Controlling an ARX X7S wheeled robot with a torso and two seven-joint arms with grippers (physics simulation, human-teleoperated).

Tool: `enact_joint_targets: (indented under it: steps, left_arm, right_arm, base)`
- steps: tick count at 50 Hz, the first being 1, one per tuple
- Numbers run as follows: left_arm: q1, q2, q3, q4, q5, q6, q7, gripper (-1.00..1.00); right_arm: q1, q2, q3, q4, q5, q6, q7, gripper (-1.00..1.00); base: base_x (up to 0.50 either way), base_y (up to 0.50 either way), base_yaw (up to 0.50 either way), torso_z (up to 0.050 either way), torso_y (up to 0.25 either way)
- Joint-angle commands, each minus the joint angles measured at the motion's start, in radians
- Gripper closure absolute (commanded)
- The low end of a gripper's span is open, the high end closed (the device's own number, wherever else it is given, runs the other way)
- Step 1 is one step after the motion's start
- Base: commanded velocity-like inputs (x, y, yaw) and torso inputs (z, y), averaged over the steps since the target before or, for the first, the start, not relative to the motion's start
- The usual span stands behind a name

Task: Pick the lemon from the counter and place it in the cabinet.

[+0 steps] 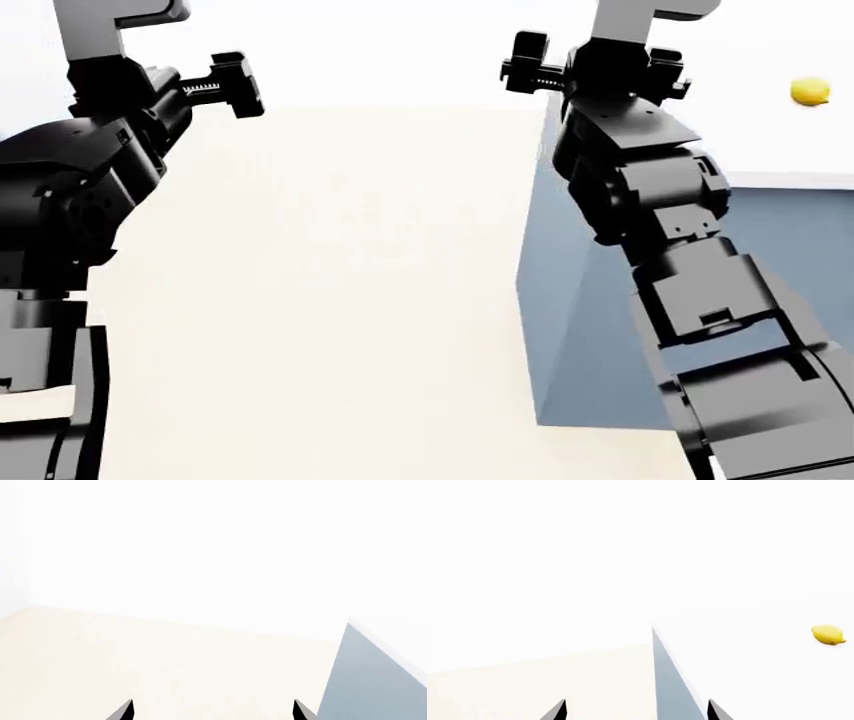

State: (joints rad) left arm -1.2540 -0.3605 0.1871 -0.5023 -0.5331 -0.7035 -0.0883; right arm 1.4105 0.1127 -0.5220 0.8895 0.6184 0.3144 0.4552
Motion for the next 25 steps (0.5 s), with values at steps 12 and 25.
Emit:
enact_joint_targets:
  steps: [12,25]
  left_arm:
    - [0.001,-0.002,0.002,0.002,-0.004,0.0,-0.002,-1.0]
    - [-0.002,0.0,0.003,-0.007,-0.005,0.003,-0.001,-1.0]
  right_arm:
    - [-0.005,0.005,-0.005,-0.015,0.008,0.006,0.006,-1.0]
    - [-0.005,0.006,-0.008,-0.015,0.011,0.005,0.007,-1.0]
  base:
    - [-0.5,-0.02,0.0,0.0,0.0]
    - [-0.5,-0.02,0.0,0.0,0.0]
